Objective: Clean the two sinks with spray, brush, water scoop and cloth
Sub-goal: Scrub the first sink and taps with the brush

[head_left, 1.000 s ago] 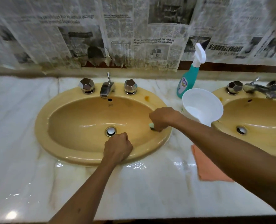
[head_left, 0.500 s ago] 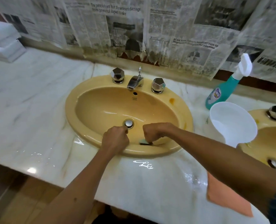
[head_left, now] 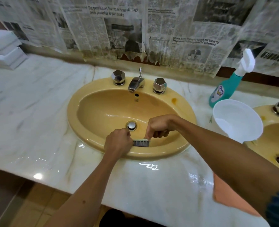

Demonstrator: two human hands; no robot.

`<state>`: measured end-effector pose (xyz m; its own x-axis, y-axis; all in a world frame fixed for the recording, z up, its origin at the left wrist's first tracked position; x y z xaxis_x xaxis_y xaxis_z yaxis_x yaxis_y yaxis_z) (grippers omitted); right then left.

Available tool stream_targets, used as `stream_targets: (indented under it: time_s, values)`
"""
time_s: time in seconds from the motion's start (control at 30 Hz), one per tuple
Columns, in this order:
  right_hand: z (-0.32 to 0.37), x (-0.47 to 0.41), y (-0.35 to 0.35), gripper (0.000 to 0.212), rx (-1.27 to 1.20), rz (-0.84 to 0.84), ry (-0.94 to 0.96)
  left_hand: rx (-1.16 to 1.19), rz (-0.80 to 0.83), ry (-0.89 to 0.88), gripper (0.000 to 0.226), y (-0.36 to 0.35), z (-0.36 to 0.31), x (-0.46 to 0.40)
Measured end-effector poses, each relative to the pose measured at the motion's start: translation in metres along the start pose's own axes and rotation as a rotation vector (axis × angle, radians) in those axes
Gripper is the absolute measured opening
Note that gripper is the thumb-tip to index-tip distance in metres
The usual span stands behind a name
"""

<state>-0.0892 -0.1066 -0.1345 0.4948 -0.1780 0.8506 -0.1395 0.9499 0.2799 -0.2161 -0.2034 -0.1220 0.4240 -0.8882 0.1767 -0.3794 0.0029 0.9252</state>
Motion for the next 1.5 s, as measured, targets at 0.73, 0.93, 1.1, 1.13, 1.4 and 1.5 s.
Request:
stream_targets:
  time_s: [0.73, 0.93, 1.1, 1.13, 1.4, 1.5]
  values:
    - [0.042, 0.038, -0.033, 0.016, -0.038, -0.474, -0.056, -0.077, 0.174, -0.254, 0.024, -0.009, -0.009, -0.002]
    - [-0.003, 0.111, -0.04, 0.032, 0.102, -0.681, -0.431, -0.05, 0.205, -0.3, 0.032, -0.012, -0.007, -0.002]
    - [0.037, 0.101, -0.08, 0.016, 0.037, -0.862, -0.385, -0.054, 0.232, -0.364, 0.027, -0.017, -0.009, -0.002]
    - [0.046, 0.094, -0.093, 0.015, 0.017, -0.885, -0.36, -0.049, 0.243, -0.375, 0.026, -0.018, -0.01, -0.001]
    - [-0.046, 0.119, -0.142, 0.032, -0.511, -1.425, -0.664, -0.075, 0.292, -0.459, 0.032, -0.021, -0.012, 0.0]
    - [-0.026, 0.094, -0.174, 0.03, -0.906, -1.487, -0.457, -0.066, 0.304, -0.468, 0.033, -0.024, -0.013, -0.002]
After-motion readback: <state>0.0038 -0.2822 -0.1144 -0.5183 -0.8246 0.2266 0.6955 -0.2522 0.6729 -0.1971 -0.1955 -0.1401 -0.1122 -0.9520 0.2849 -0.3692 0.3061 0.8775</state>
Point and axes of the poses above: each hand's wrist, its own x-axis away from the middle knuckle, its own y-axis out of the back of the hand, z = x × y, the point moved 8 cm from there along -x, towards the middle knuckle, and after that the axes turned 3 degrees about -y, right-handed, at the moved point
